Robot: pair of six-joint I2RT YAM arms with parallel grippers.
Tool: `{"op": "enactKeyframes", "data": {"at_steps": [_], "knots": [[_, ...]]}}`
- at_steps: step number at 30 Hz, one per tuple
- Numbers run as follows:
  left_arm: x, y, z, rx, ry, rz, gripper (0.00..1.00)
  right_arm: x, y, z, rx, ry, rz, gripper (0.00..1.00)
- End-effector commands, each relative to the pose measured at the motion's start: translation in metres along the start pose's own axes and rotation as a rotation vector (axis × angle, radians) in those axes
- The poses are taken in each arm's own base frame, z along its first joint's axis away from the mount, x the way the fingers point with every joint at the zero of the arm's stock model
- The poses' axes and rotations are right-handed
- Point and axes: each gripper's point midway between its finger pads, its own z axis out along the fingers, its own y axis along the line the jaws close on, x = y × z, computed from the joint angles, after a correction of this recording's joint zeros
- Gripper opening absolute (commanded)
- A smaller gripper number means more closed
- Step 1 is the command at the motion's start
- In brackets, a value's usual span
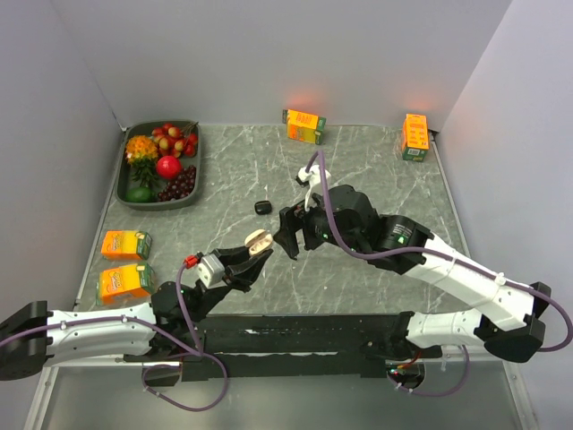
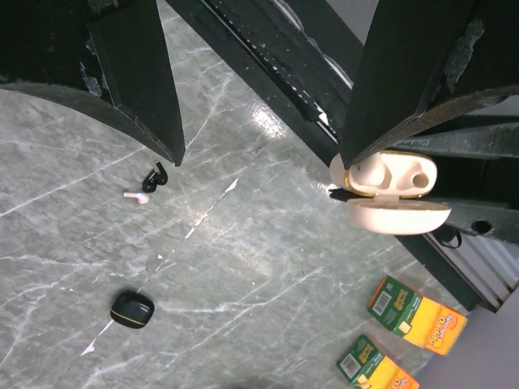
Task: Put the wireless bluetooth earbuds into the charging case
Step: Place the earbud in the charging case.
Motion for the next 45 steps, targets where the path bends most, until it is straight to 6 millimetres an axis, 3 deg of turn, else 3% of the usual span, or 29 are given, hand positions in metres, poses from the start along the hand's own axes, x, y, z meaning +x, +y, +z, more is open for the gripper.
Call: {"op": "enactKeyframes", "data": {"at_steps": [1, 31, 35, 39, 45], "knots": [[-0.020, -0.006, 0.006, 0.023, -0.056, -0.031, 0.01, -0.026, 0.011, -0.007, -0.039, -0.068, 0.018, 0.85], [-0.024, -0.008, 0.009, 0.031, -0.070, -0.026, 0.01, -0.029, 0.042, -0.011, -0.128, -0.064, -0.020, 0.85], [-0.024, -0.008, 0.009, 0.031, -0.069, -0.026, 0.01, -0.043, 0.035, -0.023, -0.102, -0.129, -0.012, 0.86], [-0.023, -0.008, 0.008, 0.030, -0.064, -0.027, 0.01, -0.053, 0.015, -0.035, -0.024, -0.165, -0.012, 0.87], [-0.024, -0.008, 0.008, 0.031, -0.068, -0.026, 0.01, -0.038, -0.001, -0.034, 0.007, -0.133, -0.002, 0.85]]}}
